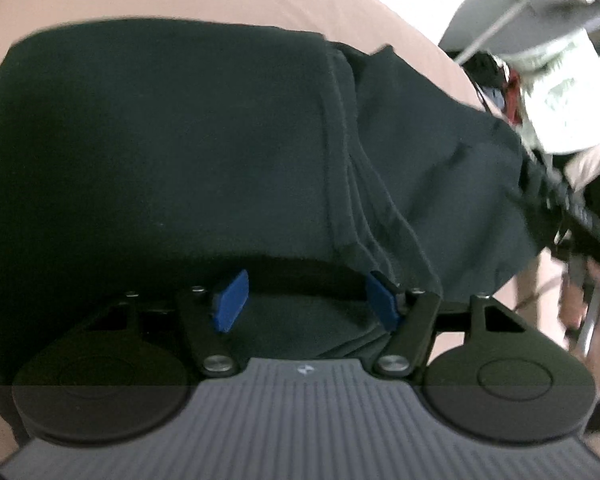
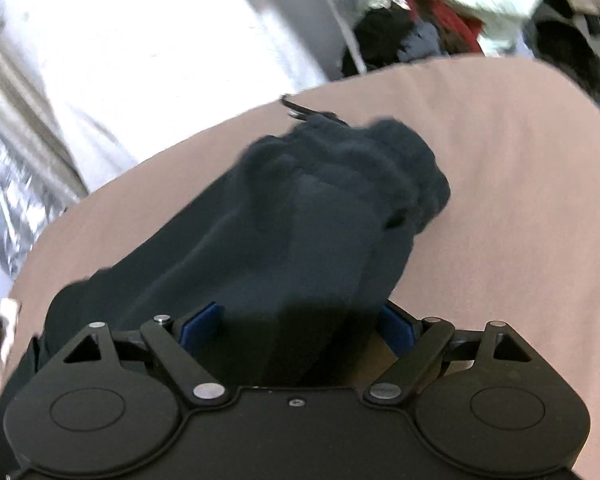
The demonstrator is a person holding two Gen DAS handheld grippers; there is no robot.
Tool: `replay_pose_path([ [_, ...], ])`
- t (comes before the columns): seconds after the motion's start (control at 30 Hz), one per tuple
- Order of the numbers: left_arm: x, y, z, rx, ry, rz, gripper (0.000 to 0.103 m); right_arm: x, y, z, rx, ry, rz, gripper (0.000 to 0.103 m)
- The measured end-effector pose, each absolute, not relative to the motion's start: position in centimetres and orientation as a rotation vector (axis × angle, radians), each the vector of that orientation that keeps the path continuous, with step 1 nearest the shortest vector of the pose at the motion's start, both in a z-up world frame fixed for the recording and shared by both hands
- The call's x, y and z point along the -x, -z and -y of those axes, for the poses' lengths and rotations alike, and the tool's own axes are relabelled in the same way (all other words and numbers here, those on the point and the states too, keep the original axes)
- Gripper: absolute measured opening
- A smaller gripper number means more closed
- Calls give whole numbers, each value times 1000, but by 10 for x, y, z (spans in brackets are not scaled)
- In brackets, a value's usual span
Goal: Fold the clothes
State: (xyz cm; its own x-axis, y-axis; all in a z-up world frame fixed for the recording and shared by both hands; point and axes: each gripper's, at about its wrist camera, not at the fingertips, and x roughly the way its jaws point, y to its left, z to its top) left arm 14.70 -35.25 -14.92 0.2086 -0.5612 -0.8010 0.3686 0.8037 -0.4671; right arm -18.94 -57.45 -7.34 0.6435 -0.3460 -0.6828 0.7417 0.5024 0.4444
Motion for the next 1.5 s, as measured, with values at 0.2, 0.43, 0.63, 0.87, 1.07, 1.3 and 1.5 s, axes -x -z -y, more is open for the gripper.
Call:
replay_pose_path([
  [0.2,-146,146,358,136,638,-1180,65,164,84,597,-697,727,-456,28],
  [0.43,-143,115,304,236,603,-1032,59,117,-30,491,-404,532,-279,23],
  [0.63,-149,108,253,273,474,-922,59,43,-46,336,-115,263,-338,23],
  [0.87,-155,132,220,587,468,-881,59,-6,89,198,458,47,-632,29],
  [1.07,-152,133,232,456,511,-866,62,-7,65,229,243,43,-592,28],
  [1.3,-148,108,211,587,610,-774,73,13,33,246,110,30,-374,25],
  [1.5,-151,101,204,439,481,-801,78,-20,69,209,335,-180,-605,45],
])
